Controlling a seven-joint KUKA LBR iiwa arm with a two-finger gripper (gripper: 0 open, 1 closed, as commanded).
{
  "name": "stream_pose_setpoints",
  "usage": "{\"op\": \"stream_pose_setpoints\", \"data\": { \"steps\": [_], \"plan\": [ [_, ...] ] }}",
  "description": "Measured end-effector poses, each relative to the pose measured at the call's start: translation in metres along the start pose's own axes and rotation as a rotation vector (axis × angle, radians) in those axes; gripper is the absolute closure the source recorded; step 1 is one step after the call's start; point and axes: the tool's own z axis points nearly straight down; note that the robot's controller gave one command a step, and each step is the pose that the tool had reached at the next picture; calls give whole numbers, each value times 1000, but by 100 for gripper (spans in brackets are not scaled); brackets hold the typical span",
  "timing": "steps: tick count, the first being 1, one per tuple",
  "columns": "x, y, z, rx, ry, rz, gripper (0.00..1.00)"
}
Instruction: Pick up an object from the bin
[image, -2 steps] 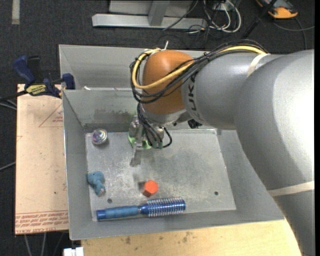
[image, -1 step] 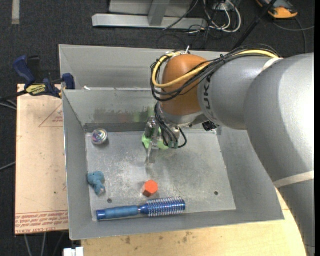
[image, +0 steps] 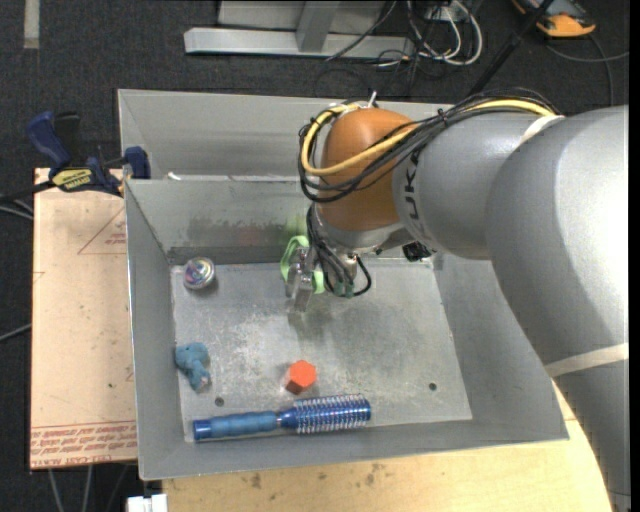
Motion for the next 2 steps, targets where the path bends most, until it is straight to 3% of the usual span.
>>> {"op": "stream_pose_setpoints", "data": {
  "steps": [1,2],
  "plan": [
    [21,45,-73,-5,-7,76,100],
    [22,41,-68,0,-1,81,0]
  ]
}}
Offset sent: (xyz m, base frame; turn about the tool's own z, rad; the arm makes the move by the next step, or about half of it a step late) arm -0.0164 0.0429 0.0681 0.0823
